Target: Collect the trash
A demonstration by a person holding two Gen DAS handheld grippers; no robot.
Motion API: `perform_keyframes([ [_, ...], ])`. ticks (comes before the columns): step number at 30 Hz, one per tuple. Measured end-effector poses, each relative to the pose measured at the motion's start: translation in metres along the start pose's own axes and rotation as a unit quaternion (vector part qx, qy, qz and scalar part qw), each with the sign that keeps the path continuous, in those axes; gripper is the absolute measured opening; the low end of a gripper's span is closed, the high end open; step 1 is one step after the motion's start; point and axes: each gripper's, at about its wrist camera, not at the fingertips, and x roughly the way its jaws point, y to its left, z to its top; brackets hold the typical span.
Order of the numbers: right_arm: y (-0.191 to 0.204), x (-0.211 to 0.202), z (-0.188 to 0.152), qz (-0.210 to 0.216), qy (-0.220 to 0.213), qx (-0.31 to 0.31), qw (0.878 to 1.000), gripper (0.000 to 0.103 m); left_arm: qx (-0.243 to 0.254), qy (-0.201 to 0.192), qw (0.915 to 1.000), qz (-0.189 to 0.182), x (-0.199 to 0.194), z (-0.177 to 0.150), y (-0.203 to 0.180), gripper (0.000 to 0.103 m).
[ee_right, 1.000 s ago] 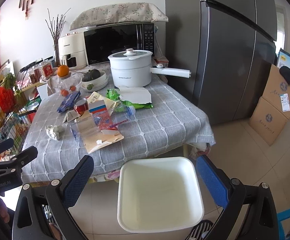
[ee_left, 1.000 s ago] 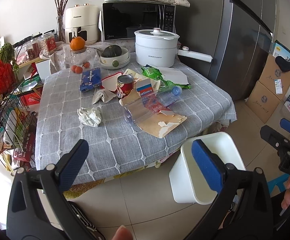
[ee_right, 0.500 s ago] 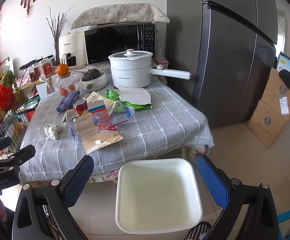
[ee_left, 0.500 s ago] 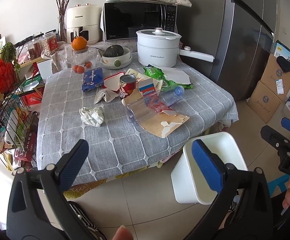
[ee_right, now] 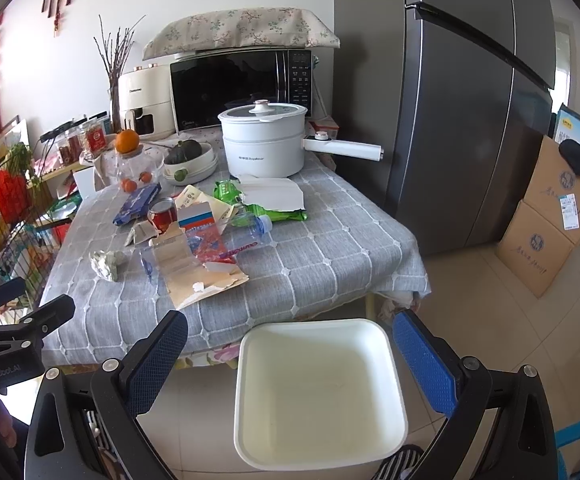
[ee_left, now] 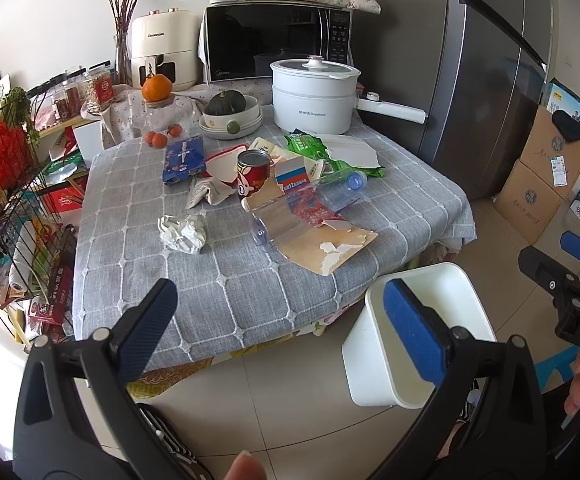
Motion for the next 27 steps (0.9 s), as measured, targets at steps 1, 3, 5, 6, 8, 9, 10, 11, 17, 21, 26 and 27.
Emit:
perform_keyframes([
  [1,-0.0001,0.0004,0.0000,0.000,0.000,0.002,1.000,0.103,0.001,0.000,1.0000,0.000,-0.0003,0.0000,0.0004,0.102],
  [3,-0.0011,0.0004,-0.0001,0.001,0.000,0.004,1.000,0.103,0.000,0.000,1.0000,0.000,-0.0004,-0.0001,0.0005,0.102],
  [5,-0.0019,0.0009,-0.0001,0.004,0.000,0.008,1.000,0.103,0.001,-0.001,1.0000,0.000,-0.0006,-0.0002,0.0007,0.102],
  [6,-0.0021,0.0013,-0.0001,0.004,0.001,0.009,1.000,0.103,0.001,-0.001,1.0000,0.000,-0.0005,-0.0003,0.0004,0.102],
  [8,-0.0016,0.0016,0.0000,0.005,0.001,0.010,1.000,0.103,0.000,-0.001,1.0000,0.000,-0.0006,-0.0004,0.0005,0.102],
  [9,-0.0020,0.0012,-0.0002,0.004,0.000,0.009,1.000,0.103,0.001,-0.001,1.0000,0.000,-0.0005,-0.0003,0.0003,0.102],
  [10,-0.0017,0.0014,-0.0001,0.005,0.000,0.010,1.000,0.103,0.001,-0.001,1.0000,0.000,-0.0005,-0.0003,0.0002,0.102],
  [11,-0.0014,0.0016,0.0000,0.005,0.001,0.010,1.000,0.103,0.001,-0.001,1.0000,0.000,-0.0005,-0.0003,0.0003,0.102],
  [17,-0.0018,0.0018,0.0005,0.003,-0.001,0.008,1.000,0.103,0.002,-0.002,1.0000,0.001,-0.0008,0.0000,0.0004,0.102],
  [21,-0.0002,0.0016,0.0009,0.002,-0.002,0.010,1.000,0.103,0.002,-0.004,1.0000,0.001,-0.0023,0.0004,0.0014,0.102],
  [26,0.0006,-0.0003,0.0004,0.004,-0.004,0.010,1.000,0.103,0.003,-0.005,1.0000,0.003,-0.0034,0.0014,0.0020,0.102],
  [27,0.0008,-0.0008,0.0004,0.005,-0.004,0.010,1.000,0.103,0.003,-0.005,1.0000,0.003,-0.0035,0.0018,0.0022,0.102],
])
